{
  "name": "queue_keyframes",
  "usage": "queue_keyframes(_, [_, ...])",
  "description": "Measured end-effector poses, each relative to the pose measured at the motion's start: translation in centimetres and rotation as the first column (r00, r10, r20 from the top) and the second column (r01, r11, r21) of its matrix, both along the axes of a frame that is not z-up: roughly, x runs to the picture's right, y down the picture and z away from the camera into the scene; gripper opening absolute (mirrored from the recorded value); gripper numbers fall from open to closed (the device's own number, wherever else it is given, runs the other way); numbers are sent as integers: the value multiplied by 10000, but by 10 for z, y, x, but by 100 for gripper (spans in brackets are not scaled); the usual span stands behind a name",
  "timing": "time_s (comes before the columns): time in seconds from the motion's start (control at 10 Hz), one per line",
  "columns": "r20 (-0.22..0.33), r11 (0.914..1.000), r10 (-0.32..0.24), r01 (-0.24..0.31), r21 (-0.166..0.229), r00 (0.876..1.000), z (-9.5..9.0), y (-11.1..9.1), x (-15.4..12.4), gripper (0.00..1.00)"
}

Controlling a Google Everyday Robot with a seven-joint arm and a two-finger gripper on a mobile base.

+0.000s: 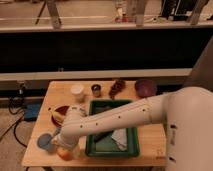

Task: Place apple in plastic cup

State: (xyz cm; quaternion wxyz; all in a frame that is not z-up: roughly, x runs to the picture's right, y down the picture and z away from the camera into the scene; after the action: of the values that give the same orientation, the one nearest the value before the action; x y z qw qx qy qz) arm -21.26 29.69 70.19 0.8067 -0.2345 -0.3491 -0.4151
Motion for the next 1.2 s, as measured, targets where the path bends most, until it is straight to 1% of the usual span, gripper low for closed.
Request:
queue_keyframes(0.7, [13,9998,20,-20,-217,10000,6,10,1,80])
queue_keyframes(1.2, [-3,9995,-69,69,-318,10000,11,16,-1,80])
